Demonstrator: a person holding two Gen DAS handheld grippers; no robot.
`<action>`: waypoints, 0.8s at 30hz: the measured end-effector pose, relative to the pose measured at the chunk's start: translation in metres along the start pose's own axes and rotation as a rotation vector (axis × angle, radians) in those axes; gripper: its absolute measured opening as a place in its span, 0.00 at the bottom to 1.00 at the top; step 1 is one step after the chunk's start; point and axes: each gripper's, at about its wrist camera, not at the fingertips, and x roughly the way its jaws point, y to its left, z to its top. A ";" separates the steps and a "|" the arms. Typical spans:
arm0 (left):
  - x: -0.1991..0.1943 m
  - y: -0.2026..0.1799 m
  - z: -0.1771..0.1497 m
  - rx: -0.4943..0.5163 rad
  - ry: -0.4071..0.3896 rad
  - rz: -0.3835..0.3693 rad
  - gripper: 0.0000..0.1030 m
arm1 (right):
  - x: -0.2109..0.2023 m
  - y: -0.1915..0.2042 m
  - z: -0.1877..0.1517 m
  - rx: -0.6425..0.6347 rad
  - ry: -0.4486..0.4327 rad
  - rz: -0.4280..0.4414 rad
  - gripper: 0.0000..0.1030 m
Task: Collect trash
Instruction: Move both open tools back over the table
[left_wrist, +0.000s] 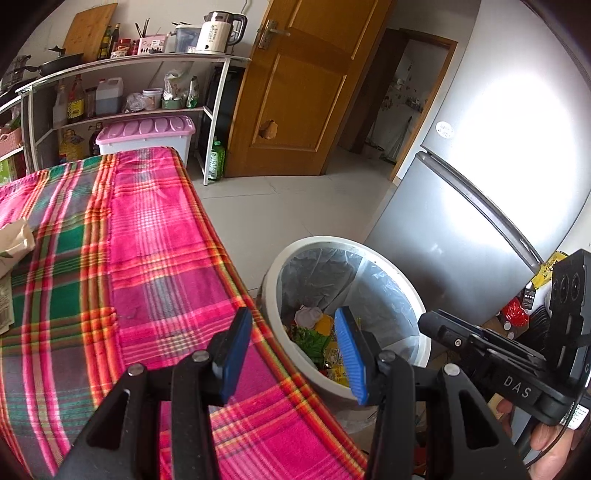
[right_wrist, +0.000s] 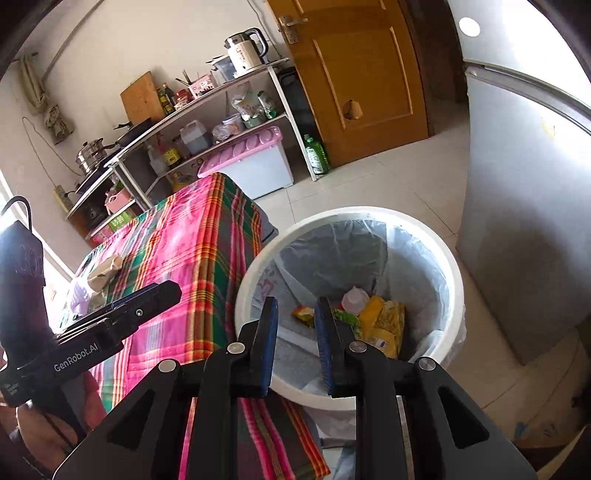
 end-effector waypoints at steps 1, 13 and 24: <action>-0.007 0.004 -0.002 -0.003 -0.007 0.007 0.47 | -0.002 0.008 0.000 -0.010 -0.003 0.009 0.20; -0.087 0.064 -0.021 -0.061 -0.087 0.102 0.47 | -0.005 0.103 -0.012 -0.100 0.022 0.137 0.20; -0.140 0.128 -0.050 -0.160 -0.130 0.211 0.47 | 0.001 0.162 -0.025 -0.173 0.053 0.203 0.40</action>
